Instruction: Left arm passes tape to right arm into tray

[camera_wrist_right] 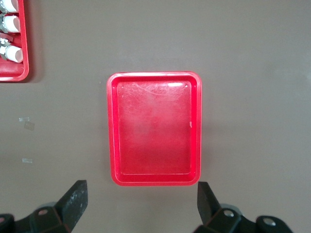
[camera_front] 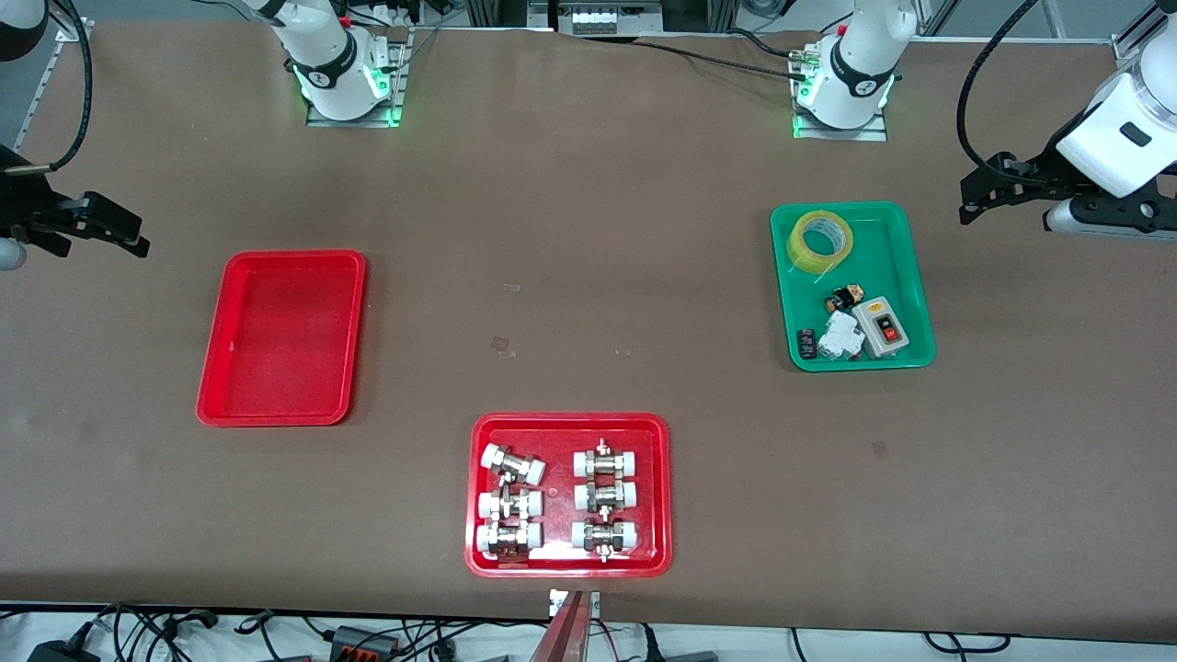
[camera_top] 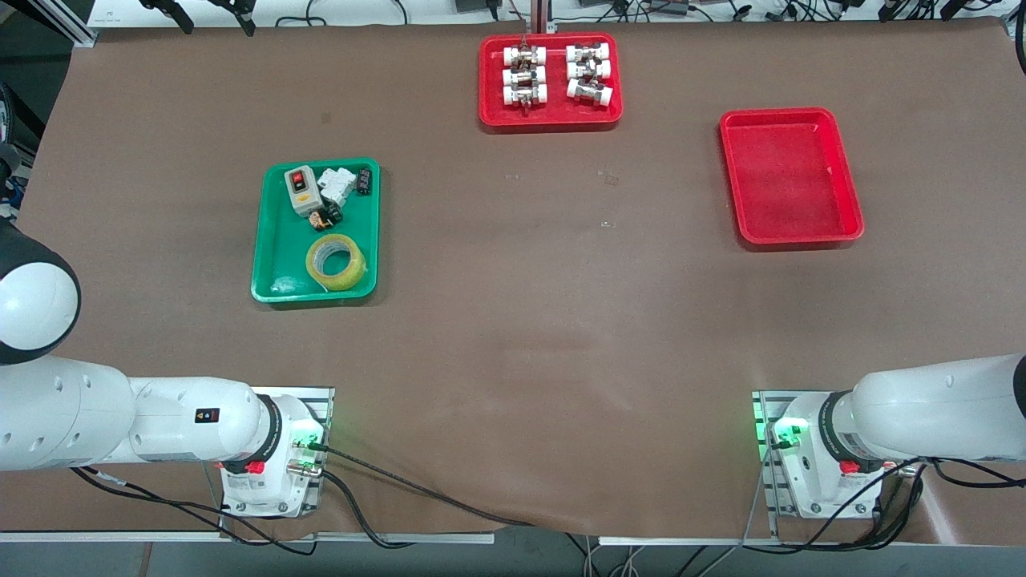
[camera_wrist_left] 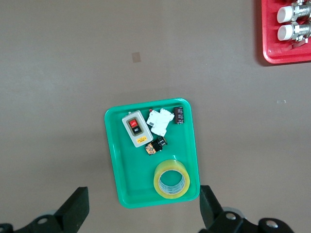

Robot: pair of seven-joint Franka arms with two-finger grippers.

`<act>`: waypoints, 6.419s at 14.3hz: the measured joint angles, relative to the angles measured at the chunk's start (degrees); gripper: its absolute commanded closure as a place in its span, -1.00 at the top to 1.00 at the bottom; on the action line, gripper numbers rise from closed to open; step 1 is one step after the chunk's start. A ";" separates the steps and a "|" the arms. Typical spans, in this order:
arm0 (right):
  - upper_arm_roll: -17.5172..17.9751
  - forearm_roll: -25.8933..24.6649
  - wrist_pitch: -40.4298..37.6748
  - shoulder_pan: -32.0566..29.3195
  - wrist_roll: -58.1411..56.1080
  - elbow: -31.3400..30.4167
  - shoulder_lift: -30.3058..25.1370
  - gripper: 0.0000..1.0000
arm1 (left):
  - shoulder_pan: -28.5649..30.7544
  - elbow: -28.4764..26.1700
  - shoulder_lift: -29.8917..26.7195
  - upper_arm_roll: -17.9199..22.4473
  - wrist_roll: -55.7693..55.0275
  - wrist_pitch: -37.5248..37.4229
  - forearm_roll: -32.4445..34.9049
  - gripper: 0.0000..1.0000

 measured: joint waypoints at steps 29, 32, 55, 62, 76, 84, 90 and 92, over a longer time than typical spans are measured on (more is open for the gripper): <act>0.00 0.00 -0.16 -0.27 0.00 0.01 -0.05 1.00 | 3.58 -44.98 15.26 0.02 -0.55 29.69 -6.07 -0.36; 0.00 0.00 -0.16 -0.34 0.00 0.01 -0.05 1.00 | 3.58 -45.02 15.64 0.01 -0.55 29.74 -6.21 -0.68; 1.02 1.03 -3.40 1.06 -0.28 -0.18 0.53 1.00 | 1.17 -1.03 14.55 -18.84 -4.81 -1.85 -29.74 -1.00; 1.15 13.94 -7.35 4.97 -0.35 -0.34 4.90 1.00 | -4.81 6.27 19.35 -19.68 -18.47 2.44 -47.08 -1.00; 1.56 41.65 9.47 27.32 20.09 10.27 9.71 1.00 | -7.39 13.83 26.98 -19.49 -24.22 7.05 -48.11 -1.00; 1.55 41.90 11.00 30.58 22.27 10.33 10.52 1.00 | -7.15 13.90 26.98 -19.46 -24.23 6.76 -48.11 -1.00; 1.44 41.90 11.01 30.81 22.27 10.35 11.70 1.00 | -6.86 13.90 26.98 -19.45 -24.23 6.18 -48.11 -1.00; 1.44 41.90 11.01 30.83 22.27 10.40 11.70 0.92 | -6.84 13.90 26.98 -19.44 -24.23 6.14 -48.11 -1.00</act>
